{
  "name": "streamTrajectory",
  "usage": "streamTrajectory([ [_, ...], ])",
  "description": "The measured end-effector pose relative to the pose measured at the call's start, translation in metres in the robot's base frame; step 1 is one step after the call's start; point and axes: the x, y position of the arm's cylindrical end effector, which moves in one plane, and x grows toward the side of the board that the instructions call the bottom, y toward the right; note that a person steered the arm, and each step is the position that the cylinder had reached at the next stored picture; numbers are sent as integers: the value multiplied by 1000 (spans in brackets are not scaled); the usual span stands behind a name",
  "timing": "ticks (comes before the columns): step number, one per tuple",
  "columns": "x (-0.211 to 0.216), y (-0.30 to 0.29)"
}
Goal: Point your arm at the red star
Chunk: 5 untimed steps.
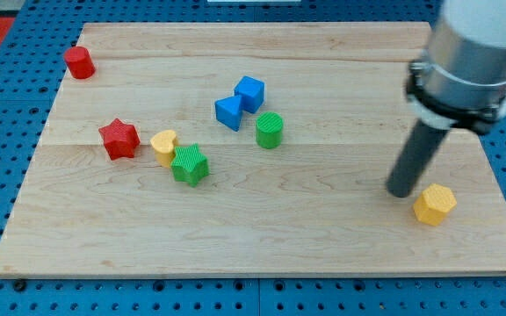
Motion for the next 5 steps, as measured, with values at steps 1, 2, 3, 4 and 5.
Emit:
streamTrajectory([
  [1, 36, -106],
  [2, 63, -252],
  [3, 30, -352],
  [4, -24, -368],
  [5, -42, -368],
])
